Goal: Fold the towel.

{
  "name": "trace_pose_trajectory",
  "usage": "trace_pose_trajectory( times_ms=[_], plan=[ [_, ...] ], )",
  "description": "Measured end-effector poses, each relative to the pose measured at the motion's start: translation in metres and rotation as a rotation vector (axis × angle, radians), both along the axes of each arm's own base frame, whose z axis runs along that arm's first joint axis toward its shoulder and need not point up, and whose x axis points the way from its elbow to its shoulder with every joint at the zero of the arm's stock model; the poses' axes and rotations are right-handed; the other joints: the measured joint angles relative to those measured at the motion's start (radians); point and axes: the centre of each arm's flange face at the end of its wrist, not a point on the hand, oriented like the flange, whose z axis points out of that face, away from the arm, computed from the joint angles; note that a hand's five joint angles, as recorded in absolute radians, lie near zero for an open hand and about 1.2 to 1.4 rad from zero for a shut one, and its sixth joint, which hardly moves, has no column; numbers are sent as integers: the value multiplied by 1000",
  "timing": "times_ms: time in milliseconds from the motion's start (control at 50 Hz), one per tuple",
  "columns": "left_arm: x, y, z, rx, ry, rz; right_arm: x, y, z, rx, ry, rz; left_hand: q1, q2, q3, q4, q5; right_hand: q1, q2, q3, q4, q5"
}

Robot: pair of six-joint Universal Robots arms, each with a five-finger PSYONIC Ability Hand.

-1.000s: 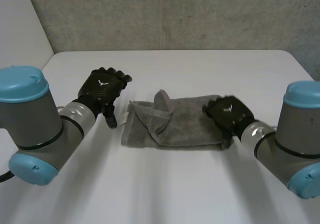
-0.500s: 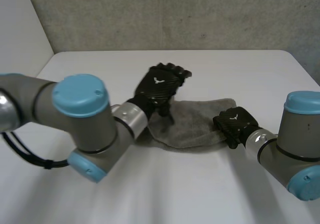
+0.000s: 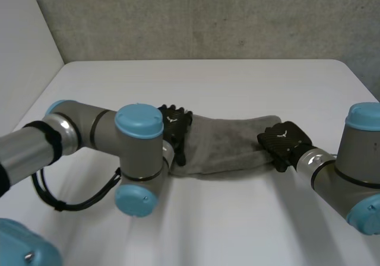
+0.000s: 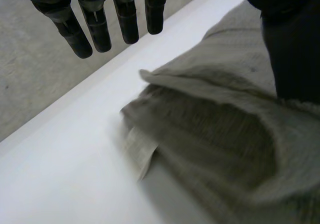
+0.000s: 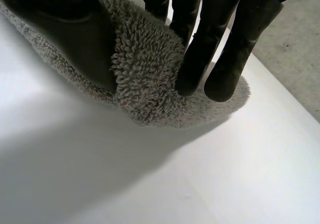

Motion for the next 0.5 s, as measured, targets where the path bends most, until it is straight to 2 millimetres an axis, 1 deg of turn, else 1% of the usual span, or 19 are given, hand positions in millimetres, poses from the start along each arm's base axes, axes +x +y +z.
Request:
trace_pose_trajectory(
  times_ms=[40,140,300,340,380,400,420,440,500],
  plan=[
    [8,6,3,-5,-19,13,-2,-3,3,-18,14,1,0,0,0,0,0,2,0,0,0,0],
    [18,17,9,-14,-26,16,-4,-9,8,-62,50,12,0,0,0,0,0,1,0,31,0,0],
    [26,38,12,4,-25,-3,6,-21,30,-173,104,60,0,0,0,0,-1,1,0,50,0,0],
    [27,44,14,7,-23,-9,15,-20,37,-195,112,95,0,-1,0,0,-1,1,0,51,0,0],
    [29,48,18,6,-19,-12,33,-12,48,-228,120,169,0,-2,-2,0,-4,1,0,55,0,0],
    [30,49,20,5,-17,-12,37,-10,50,-235,121,185,0,-2,-2,0,-4,1,0,55,0,0],
    [31,49,23,1,-12,-10,47,-4,55,-253,124,227,-1,-2,-2,-2,-7,1,0,56,0,0],
    [32,50,24,-1,-11,-9,51,-1,56,-259,124,244,-1,-2,-2,-2,-8,1,0,57,0,0],
    [36,50,34,-15,7,2,77,18,63,-302,130,363,-2,-5,-2,-3,-17,1,13,65,0,0]
  ],
)
